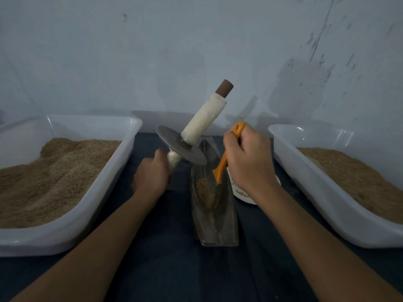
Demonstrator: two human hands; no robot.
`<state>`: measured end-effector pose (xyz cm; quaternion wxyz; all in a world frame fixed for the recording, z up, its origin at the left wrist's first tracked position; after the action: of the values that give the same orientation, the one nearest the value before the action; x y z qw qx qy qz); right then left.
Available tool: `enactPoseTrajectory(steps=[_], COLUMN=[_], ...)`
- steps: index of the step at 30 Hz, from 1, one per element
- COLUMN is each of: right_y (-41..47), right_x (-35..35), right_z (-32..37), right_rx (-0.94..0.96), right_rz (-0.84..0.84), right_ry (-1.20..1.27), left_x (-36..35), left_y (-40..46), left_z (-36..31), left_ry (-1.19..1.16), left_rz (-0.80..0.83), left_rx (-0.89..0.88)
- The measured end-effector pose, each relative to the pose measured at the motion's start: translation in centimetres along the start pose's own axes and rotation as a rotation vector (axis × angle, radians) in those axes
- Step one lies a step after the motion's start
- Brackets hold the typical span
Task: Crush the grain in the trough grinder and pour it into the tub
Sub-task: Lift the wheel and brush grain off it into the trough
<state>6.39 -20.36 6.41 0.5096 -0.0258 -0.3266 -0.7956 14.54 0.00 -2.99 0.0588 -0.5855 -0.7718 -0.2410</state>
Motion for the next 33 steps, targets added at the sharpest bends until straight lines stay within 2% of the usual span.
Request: enactPoseTrajectory(steps=[2, 4, 6, 9, 15, 23, 27, 33], right_y=[-0.2, -0.6, -1.2, -1.7, -0.5, -1.1, -2.0, -1.0], right_x=[0.8, 1.7, 2.0, 1.4, -0.3, 0.7, 0.5, -0.9], right_z=[0.4, 1.0, 1.4, 1.6, 0.1, 0.7, 0.7, 0.4], right_rx=[0.030, 0.082, 0.112, 0.105, 0.124, 0.226, 0.173, 0.165], right_rz=[-0.030, -0.060, -0.034, 0.032, -0.012, -0.075, -0.024, -0.023], right_ry=[0.024, 0.060, 0.092, 0.094, -0.019, 0.069, 0.122, 0.051], left_x=[0.2, 0.2, 0.1, 0.2, 0.1, -0.2, -0.3, -0.1], left_y=[-0.1, -0.2, -0.4, -0.7, -0.2, -0.1, 0.1, -0.3], left_z=[-0.2, -0.2, -0.5, -0.9, -0.6, -0.2, -0.1, -0.4], left_ry=[0.041, -0.032, -0.032, -0.026, 0.125, 0.041, 0.066, 0.062], left_rz=[0.002, 0.002, 0.005, 0.006, 0.030, 0.036, 0.026, 0.024], left_rx=[-0.033, 0.058, 0.076, 0.067, -0.033, -0.002, 0.015, 0.024])
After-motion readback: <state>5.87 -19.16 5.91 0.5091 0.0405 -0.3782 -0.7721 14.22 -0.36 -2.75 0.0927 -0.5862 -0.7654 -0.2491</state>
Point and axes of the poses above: each hand's wrist, its own y-axis towards the middle knuckle, its own x-axis out of the back of the hand, z = x × y, the point moved 4 cm from there along y, towards the middle knuckle, and after that the axes turned 15 degrees about -x, right-handed, at the moved point
